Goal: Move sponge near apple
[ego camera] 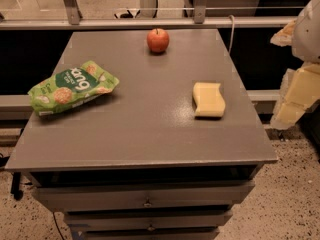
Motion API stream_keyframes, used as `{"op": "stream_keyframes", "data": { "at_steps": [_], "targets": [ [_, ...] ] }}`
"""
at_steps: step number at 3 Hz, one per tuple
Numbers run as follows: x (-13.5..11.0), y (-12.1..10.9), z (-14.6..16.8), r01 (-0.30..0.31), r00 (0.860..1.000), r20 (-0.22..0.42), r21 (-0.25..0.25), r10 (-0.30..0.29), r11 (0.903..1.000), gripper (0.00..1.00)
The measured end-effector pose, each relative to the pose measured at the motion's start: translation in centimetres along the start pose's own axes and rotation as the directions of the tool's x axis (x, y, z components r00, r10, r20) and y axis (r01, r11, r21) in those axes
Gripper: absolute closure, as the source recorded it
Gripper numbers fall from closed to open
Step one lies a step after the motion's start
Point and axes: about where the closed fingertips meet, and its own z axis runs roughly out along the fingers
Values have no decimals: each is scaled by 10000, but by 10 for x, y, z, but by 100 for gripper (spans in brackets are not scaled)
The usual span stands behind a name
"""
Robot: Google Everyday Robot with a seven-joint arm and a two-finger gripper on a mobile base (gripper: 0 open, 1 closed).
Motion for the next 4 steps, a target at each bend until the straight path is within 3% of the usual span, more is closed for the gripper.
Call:
{"op": "stream_keyframes", "data": {
  "at_steps": [2, 3, 4],
  "targets": [
    [-4, -7, 7, -169, 9998, 136, 229, 166, 9996, 0],
    [-14, -32, 38, -1026, 9925, 750, 878, 962, 9908, 0],
    [-27, -52, 68, -1773, 9765, 1462, 1289, 1581, 9757, 0]
  ]
}}
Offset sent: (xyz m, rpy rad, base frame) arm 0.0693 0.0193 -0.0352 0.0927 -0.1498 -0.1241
